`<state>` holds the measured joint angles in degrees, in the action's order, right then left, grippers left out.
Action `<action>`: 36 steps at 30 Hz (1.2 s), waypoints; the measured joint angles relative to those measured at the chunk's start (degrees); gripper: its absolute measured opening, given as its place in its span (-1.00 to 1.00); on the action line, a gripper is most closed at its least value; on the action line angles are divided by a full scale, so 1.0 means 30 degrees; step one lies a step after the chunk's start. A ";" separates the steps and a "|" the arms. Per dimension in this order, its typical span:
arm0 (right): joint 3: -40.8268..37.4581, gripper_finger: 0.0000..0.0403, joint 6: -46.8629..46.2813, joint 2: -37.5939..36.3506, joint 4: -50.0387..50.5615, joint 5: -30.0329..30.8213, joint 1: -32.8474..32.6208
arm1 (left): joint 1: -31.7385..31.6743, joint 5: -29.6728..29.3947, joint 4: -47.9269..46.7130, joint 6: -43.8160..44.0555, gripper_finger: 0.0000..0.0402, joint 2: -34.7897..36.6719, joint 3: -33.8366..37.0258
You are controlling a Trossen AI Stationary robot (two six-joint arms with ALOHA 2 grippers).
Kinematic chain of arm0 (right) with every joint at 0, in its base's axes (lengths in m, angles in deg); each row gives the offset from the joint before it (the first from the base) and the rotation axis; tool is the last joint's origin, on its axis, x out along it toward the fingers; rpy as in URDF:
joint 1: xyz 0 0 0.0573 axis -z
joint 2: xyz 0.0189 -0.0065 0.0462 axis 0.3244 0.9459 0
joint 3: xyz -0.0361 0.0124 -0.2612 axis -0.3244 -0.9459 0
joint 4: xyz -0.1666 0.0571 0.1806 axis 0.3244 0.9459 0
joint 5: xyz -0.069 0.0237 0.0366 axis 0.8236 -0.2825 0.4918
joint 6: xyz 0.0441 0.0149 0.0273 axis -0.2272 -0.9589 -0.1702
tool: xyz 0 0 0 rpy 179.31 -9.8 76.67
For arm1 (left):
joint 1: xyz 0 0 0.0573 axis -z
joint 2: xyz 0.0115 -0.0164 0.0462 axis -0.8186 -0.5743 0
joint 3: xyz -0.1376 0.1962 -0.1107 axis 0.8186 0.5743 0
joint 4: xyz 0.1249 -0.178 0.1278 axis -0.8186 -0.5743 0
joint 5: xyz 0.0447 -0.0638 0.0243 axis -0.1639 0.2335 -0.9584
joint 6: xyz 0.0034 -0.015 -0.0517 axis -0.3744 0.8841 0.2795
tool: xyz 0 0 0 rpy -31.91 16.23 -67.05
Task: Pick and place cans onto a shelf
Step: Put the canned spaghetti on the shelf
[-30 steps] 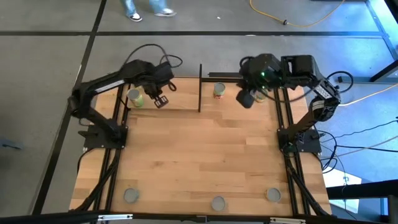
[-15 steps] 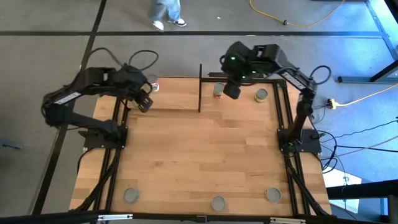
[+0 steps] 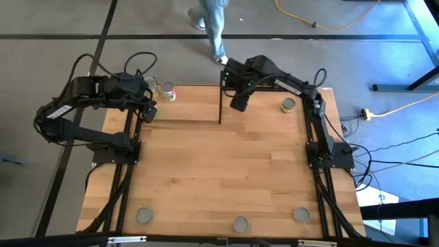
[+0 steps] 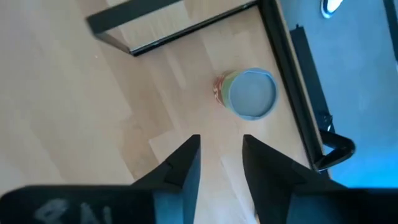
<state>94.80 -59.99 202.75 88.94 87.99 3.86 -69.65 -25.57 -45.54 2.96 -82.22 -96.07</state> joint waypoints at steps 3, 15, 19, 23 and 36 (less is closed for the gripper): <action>0.0000 -0.40 -0.0055 0.0821 0.0000 0.0005 0.0118 | 0.0000 -0.0120 0.0000 0.0004 -1.00 0.0038 0.0000; 0.0000 -0.40 0.0547 0.2907 0.0004 -0.1043 0.0776 | 0.0000 -0.0117 0.0000 0.0615 -1.00 0.0040 0.0000; 0.0000 -0.40 0.0443 0.3431 0.0002 -0.1393 0.1006 | 0.0000 -0.0124 0.0000 0.1369 -1.00 0.0040 0.0000; 0.0000 -0.40 0.0666 0.4012 0.0000 -0.1374 0.1240 | 0.0000 -0.0148 0.0000 0.1841 -1.00 0.0040 0.0000; 0.0000 -0.40 0.2423 0.5390 0.0003 -0.0960 0.2418 | -0.0007 -0.0678 0.0000 0.2352 -1.00 0.0018 0.0000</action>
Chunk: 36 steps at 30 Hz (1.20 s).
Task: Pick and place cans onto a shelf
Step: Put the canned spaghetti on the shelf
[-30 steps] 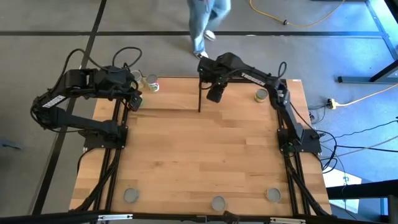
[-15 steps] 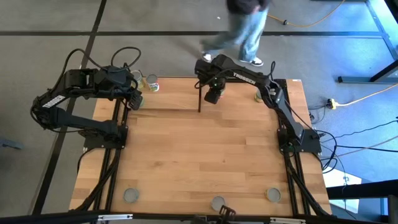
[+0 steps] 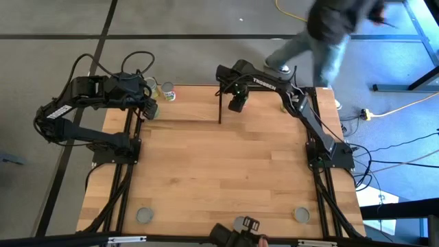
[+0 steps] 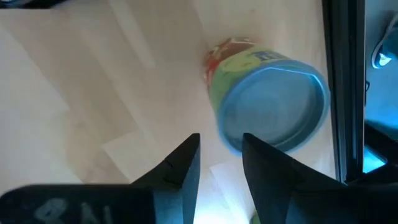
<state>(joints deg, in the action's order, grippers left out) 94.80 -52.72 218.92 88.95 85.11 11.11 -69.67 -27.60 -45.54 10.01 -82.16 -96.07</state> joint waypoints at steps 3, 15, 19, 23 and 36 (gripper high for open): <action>0.0000 -0.40 0.0005 0.0159 -0.0011 0.0004 0.0334 | 0.0007 0.0000 0.0000 0.0052 -1.00 0.0000 0.0000; -0.0007 -0.40 0.0566 0.0627 -0.0200 -0.0506 0.0808 | 0.0007 -0.0194 0.0000 0.0154 -1.00 0.0000 0.0000; -0.0007 -0.40 0.0568 0.0687 -0.0696 -0.0499 0.0859 | 0.0003 -0.0357 0.0000 0.0154 -1.00 0.0000 0.0000; 0.0053 -0.40 0.0568 0.0946 -0.0687 -0.0499 0.0952 | 0.0007 -0.0364 0.0000 0.0161 -1.00 0.0000 0.0000; 0.0066 -0.91 0.1111 0.1119 -0.0748 -0.0548 0.0975 | 0.0000 -0.0372 0.0000 0.0147 -1.00 0.0000 0.0000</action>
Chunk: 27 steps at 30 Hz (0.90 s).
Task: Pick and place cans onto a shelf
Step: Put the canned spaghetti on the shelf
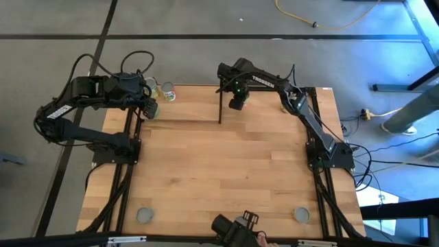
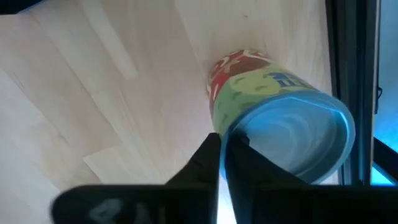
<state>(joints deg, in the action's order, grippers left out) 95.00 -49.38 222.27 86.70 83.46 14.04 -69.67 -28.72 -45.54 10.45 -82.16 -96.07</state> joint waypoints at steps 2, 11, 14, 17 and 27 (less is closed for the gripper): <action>0.0012 -0.94 0.0296 0.0006 0.0046 0.0004 0.0007 | 0.0007 0.0000 0.0000 0.0000 -1.00 0.0000 0.0000; 0.0070 -0.96 0.0422 -0.0193 0.0606 0.1280 -0.0775 | 0.0000 0.0000 0.0000 -0.0037 -1.00 0.0000 0.0007; 0.0051 -0.96 0.0443 -0.0634 0.0906 0.1345 -0.1160 | 0.0007 0.0000 0.0000 -0.0143 -1.00 0.0000 0.0007; 0.0058 -0.96 0.0395 -0.0918 0.0856 0.1340 -0.1508 | 0.0007 0.0007 0.0000 -0.0168 -1.00 -0.0001 0.0007; 0.0101 -0.97 0.0315 -0.2016 0.0796 0.1433 -0.2366 | 0.0007 0.0017 0.0000 -0.0183 -1.00 -0.0001 0.0007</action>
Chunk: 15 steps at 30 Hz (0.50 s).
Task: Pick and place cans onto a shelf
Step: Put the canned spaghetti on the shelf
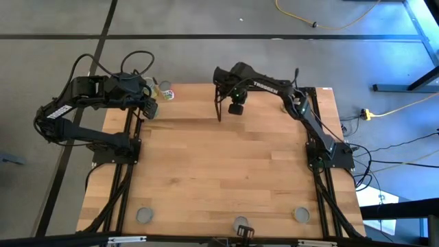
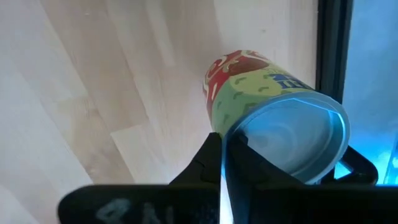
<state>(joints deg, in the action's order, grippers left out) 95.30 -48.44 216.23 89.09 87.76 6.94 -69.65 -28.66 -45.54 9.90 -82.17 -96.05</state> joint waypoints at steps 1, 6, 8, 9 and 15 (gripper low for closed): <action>0.0014 -0.97 -0.0025 -0.0018 -0.0048 -0.0007 0.0006 | -0.0006 0.0013 0.0000 -0.0006 -1.00 -0.0002 0.0000; 0.0030 -0.97 -0.0078 -0.0019 -0.0126 -0.0022 0.0006 | -0.0005 0.0032 0.0000 -0.0013 -1.00 -0.0001 0.0000; 0.0030 -0.97 -0.0078 -0.0019 -0.0117 -0.0022 -0.0001 | -0.0005 0.0041 0.0000 -0.0013 -1.00 -0.0003 0.0000; 0.0030 -0.97 -0.0078 -0.0019 -0.0117 -0.0029 -0.0001 | -0.0006 0.0042 0.0000 -0.0013 -1.00 -0.0001 0.0000; 0.0030 -0.97 -0.0024 -0.0019 -0.0085 -0.0004 0.0006 | -0.0005 0.0063 0.0000 -0.0013 -1.00 -0.0004 0.0000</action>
<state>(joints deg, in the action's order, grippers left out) 95.39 -48.51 216.17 88.83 87.75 6.96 -69.66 -28.47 -45.54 9.86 -82.18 -96.05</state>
